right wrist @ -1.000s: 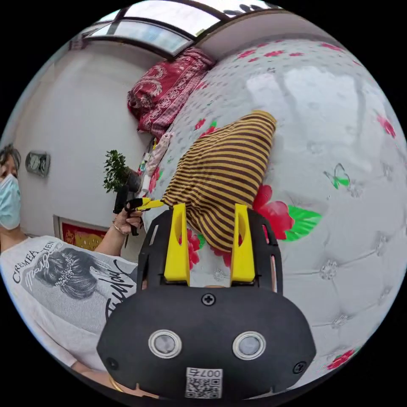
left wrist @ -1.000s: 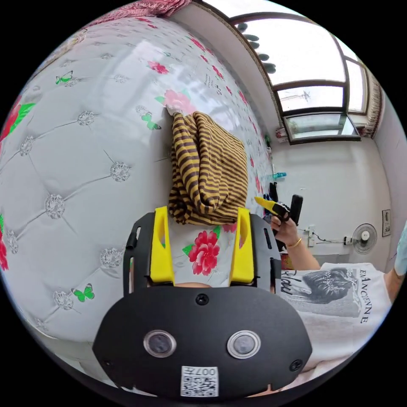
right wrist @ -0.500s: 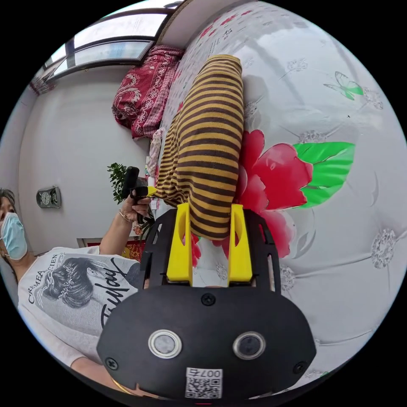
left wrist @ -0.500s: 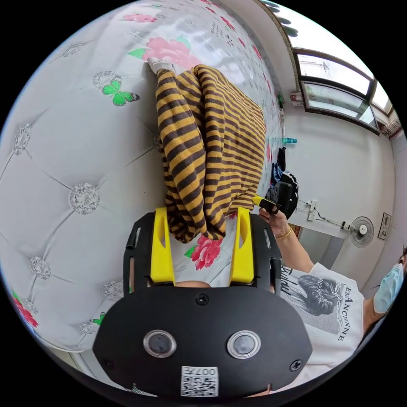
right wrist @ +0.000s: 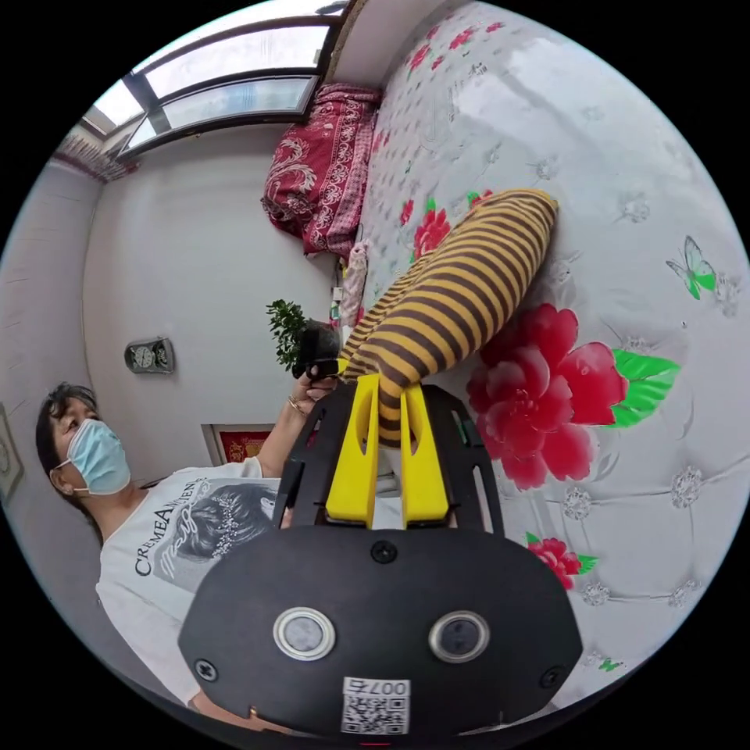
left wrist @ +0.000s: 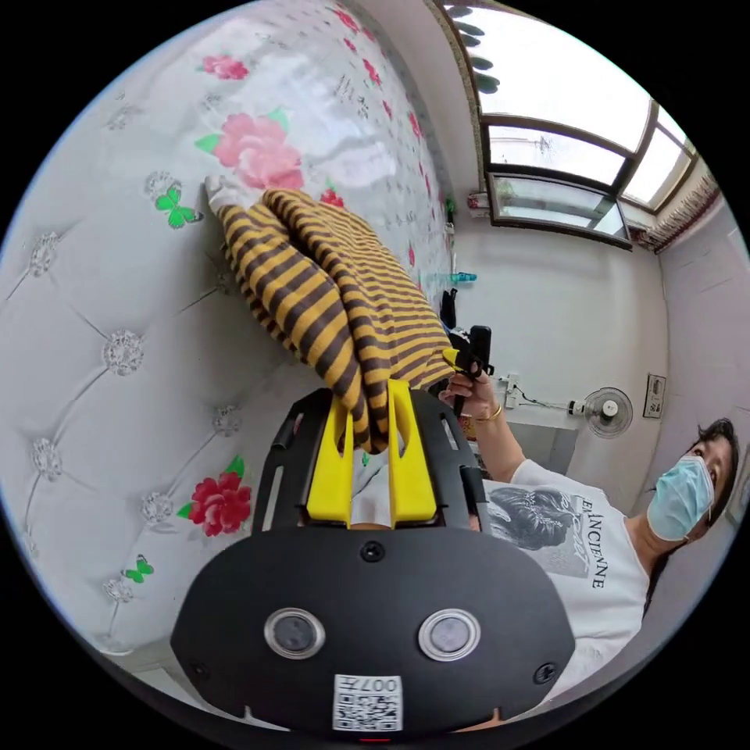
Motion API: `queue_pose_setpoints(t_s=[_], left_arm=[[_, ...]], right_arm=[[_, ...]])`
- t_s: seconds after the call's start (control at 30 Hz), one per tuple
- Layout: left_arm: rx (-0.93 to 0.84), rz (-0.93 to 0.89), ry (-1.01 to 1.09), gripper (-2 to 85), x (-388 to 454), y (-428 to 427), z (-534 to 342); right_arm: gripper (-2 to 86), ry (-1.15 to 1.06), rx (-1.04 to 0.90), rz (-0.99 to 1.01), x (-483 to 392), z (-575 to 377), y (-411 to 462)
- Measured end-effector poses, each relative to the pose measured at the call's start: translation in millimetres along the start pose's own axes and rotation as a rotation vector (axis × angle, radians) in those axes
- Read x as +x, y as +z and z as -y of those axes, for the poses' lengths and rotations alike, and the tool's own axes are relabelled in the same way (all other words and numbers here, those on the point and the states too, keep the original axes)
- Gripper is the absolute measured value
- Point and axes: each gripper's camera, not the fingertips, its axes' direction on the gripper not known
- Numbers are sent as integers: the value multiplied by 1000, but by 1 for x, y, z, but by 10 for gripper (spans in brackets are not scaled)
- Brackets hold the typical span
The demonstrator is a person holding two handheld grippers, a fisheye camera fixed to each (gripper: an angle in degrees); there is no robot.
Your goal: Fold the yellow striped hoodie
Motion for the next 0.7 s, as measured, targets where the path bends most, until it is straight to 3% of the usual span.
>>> queue_pose_setpoints(t_s=[0.27, 0.5, 0.7], left_arm=[[-8, 125, 1, 50, 94, -21, -105], [42, 134, -30, 49, 83, -71, -142], [192, 245, 22, 48, 58, -171, -134]], right_arm=[[5, -167, -263, 0, -100, 12, -5], [4, -234, -385, -19, -157, 45, 51], [5, -308, -383, -70, -213, 132, 145]])
